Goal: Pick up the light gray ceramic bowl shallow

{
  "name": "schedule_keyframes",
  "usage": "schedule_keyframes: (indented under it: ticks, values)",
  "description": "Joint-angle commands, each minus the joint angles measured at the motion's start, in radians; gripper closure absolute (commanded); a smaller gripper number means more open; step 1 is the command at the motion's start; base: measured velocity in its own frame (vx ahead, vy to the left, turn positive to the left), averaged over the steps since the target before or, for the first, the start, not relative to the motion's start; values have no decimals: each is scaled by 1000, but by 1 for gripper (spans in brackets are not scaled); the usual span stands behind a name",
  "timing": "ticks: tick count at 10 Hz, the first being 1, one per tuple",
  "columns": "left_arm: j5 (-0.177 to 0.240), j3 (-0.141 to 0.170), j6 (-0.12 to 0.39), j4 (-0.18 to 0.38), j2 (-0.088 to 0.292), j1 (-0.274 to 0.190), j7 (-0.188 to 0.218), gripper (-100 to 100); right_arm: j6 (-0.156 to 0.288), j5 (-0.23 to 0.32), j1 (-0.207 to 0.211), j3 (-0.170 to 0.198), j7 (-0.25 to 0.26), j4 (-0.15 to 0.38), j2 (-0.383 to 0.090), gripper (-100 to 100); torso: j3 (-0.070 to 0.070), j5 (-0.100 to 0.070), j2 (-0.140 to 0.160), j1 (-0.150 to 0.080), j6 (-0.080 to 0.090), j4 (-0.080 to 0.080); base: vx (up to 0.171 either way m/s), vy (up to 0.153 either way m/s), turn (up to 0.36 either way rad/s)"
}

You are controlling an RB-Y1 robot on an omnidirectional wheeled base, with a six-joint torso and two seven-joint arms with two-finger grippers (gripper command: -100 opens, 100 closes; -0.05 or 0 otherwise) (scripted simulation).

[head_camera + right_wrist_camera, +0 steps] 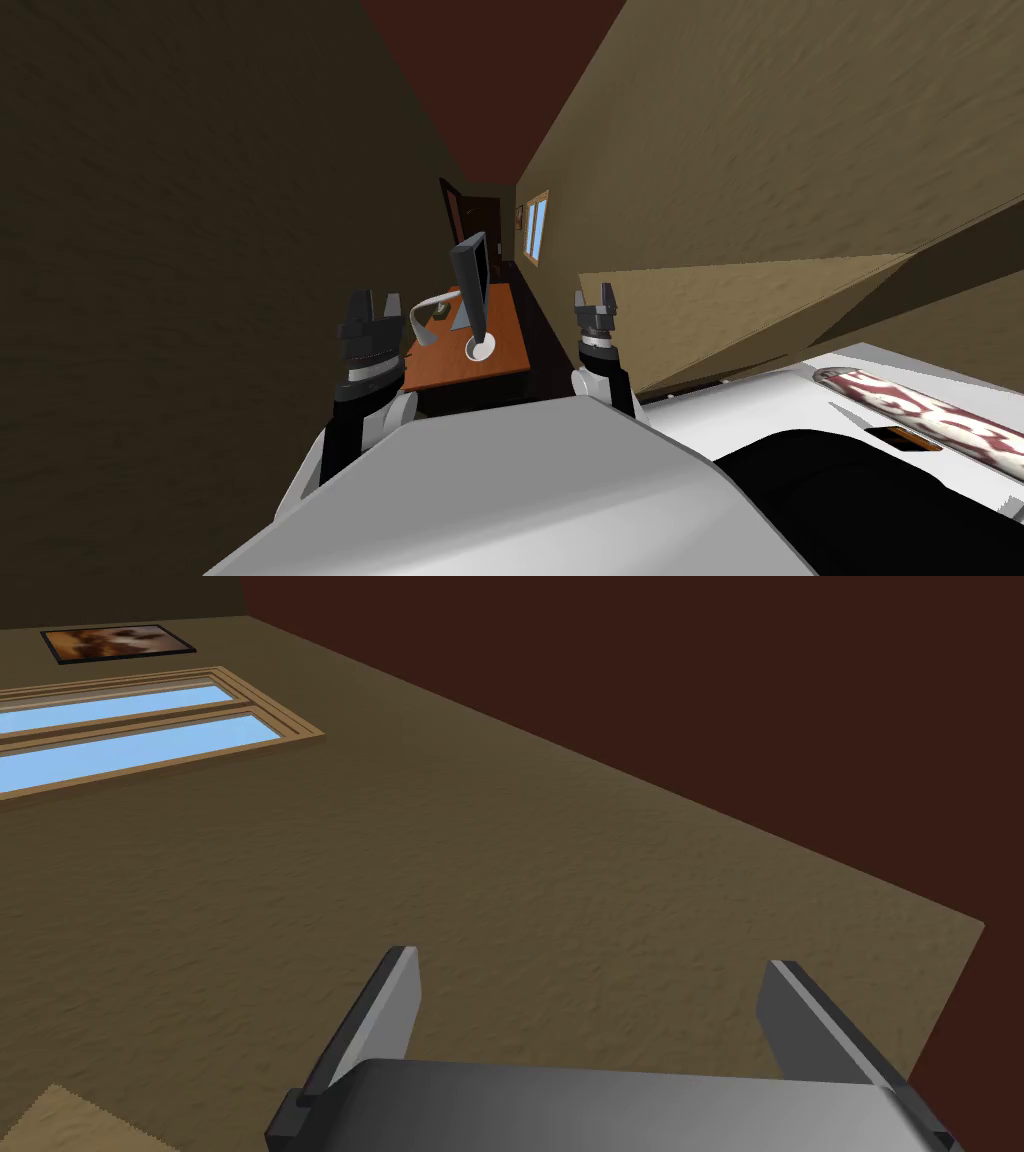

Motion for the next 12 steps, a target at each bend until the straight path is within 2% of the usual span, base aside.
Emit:
schedule_keyframes:
  ticks: [1,7,8,10,11,12]
  values:
    - [9,-3,44,31,23,-17,-7,-100,0,0,0,0,0,0,0,0,0,0,0,0,0,0,-47,-21,-42]
    - [43,-18,211,159,65,-92,-34,-100,0,0,0,0,0,0,0,0,4,0,6,-2,0,1,-94,-30,-38]
    - [43,-18,226,160,65,-92,-34,-100,0,0,0,0,0,0,0,0,4,0,6,-2,0,1,-64,-19,-18]
    - [56,-25,302,221,75,-128,-46,-100,0,0,0,0,0,0,0,0,2,0,4,-1,0,1,-65,-21,-45]
    - [56,-25,309,221,75,-128,-46,-100,0,0,0,0,0,0,0,0,3,0,5,-1,0,1,-66,-10,-18]
    - [63,-29,342,254,80,-147,-53,-100,0,0,0,0,0,0,0,0,3,0,4,-1,0,1,-60,-14,-37]
